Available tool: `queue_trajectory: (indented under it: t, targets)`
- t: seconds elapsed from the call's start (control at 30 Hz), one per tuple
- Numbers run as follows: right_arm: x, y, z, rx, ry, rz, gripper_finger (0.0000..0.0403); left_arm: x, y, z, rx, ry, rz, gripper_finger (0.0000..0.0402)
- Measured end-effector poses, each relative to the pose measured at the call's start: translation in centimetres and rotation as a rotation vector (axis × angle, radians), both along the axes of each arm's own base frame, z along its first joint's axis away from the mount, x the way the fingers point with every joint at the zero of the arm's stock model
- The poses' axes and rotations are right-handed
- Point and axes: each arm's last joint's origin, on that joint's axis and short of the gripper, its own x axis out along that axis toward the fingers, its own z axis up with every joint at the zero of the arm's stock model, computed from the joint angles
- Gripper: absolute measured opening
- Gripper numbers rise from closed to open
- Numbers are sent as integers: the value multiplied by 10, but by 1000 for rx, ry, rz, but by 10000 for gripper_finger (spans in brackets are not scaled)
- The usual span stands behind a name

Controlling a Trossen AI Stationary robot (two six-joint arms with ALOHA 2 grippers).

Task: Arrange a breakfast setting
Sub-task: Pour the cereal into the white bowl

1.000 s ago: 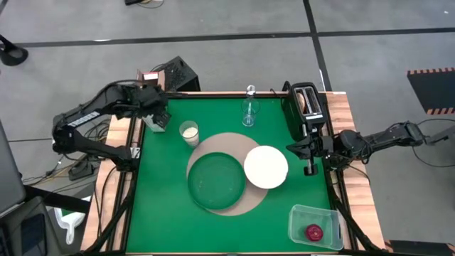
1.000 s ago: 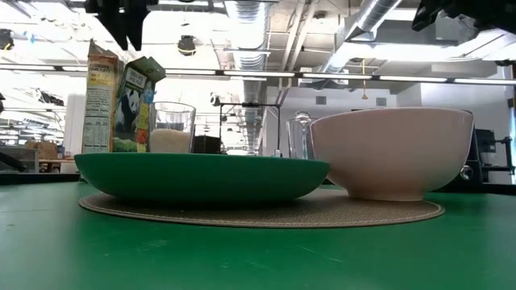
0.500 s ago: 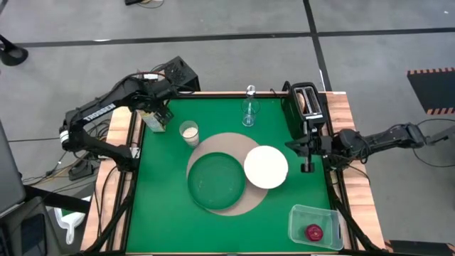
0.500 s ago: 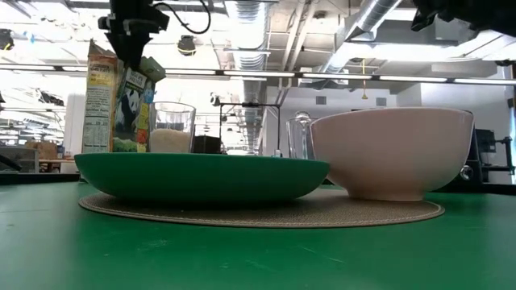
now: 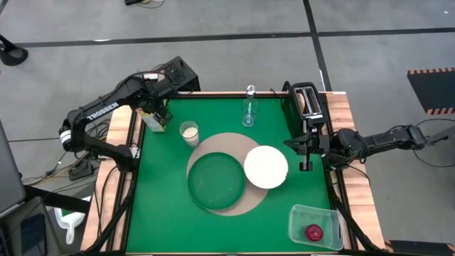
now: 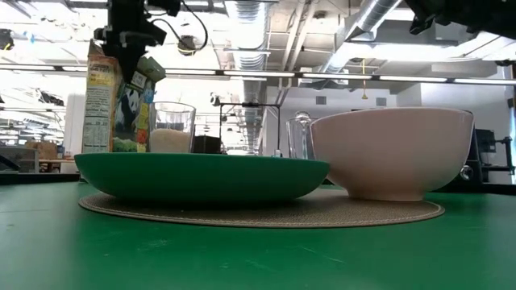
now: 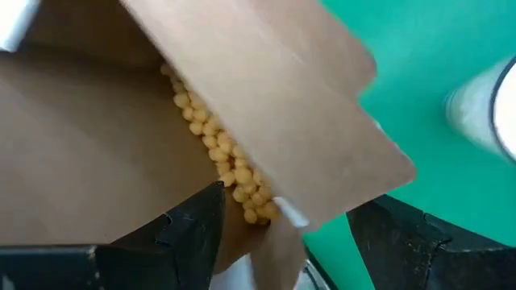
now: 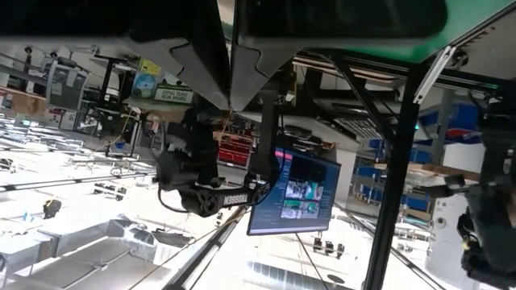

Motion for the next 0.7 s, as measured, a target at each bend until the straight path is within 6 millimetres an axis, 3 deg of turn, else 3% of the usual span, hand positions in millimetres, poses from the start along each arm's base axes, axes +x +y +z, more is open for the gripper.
queue_trajectory:
  t: [0.17,0.5,0.7]
  targets:
    - [0,0,0,0,0,0,40,3,2,-20,-13,25,-8,240]
    - [0,0,0,-20,-1,-8,40,1,3,-42,-20,83,-2,236]
    - [0,0,0,-22,-1,-9,40,0,2,-46,-22,98,1,184]
